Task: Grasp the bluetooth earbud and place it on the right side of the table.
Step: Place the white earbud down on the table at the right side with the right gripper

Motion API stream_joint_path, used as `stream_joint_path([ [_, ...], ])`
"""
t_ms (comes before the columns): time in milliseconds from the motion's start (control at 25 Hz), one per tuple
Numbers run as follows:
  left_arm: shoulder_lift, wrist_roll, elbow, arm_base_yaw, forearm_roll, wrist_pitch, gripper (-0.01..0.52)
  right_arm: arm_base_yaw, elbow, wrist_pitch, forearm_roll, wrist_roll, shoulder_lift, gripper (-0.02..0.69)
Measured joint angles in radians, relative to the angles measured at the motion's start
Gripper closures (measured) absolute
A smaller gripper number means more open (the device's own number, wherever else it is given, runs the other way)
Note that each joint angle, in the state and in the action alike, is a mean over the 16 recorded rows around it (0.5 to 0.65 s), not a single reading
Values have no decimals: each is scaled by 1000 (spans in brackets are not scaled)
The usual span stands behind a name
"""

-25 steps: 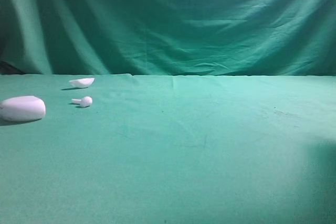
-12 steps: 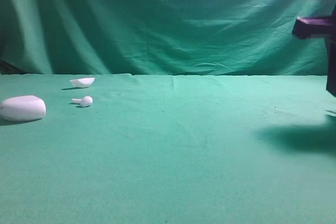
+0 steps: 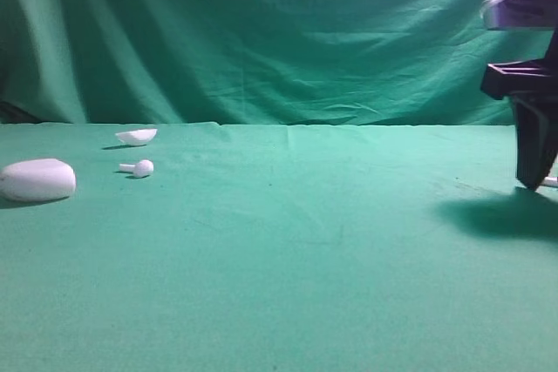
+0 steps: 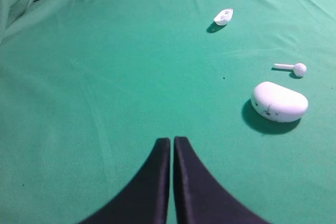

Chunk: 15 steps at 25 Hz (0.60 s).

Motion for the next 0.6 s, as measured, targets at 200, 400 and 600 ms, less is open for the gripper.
stream_joint_path([
  [200,0,0,0,0,0,0,514,1,-58,93,15,-3,-31,254],
  [400,0,0,0,0,0,0,514,12,-118,220,43,-15,-139,363],
  [600,0,0,0,0,0,0,514,36,-155,343,72,-23,-328,524],
])
